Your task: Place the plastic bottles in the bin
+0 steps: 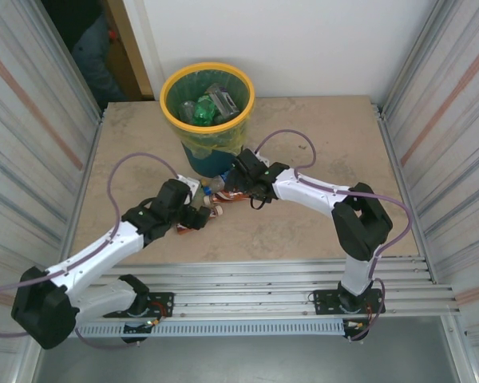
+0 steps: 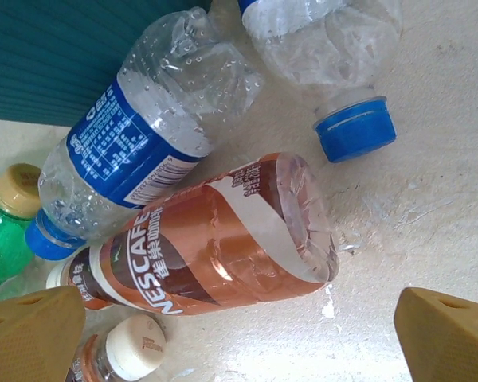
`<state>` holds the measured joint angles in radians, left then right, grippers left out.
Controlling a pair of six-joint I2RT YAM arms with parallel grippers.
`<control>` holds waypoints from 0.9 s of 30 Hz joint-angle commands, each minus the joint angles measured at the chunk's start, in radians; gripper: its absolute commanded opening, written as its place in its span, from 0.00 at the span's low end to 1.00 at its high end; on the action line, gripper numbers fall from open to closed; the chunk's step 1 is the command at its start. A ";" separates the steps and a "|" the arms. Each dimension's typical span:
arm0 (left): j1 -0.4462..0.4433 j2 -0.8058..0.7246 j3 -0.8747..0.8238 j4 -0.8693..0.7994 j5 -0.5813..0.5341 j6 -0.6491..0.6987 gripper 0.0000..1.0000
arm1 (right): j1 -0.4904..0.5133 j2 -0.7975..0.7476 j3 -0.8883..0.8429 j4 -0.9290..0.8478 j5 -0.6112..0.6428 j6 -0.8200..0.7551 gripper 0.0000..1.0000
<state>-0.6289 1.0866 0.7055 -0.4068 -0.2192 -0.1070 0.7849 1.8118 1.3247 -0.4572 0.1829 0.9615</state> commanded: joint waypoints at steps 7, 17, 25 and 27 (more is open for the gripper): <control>-0.011 0.145 0.109 -0.189 0.037 -0.092 0.97 | -0.006 -0.066 -0.026 -0.031 0.048 0.010 0.98; -0.011 0.330 0.206 -0.253 0.031 -0.092 0.97 | -0.011 -0.110 -0.051 -0.046 0.088 0.008 0.98; -0.011 0.421 0.248 -0.277 0.063 -0.080 0.96 | -0.013 -0.129 -0.064 -0.053 0.105 0.011 0.98; -0.012 0.443 0.255 -0.282 0.083 -0.081 0.95 | -0.015 -0.129 -0.064 -0.055 0.105 0.010 0.98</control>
<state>-0.6353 1.5070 0.9333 -0.6498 -0.1726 -0.1837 0.7773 1.7195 1.2701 -0.4816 0.2592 0.9615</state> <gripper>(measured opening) 0.956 0.980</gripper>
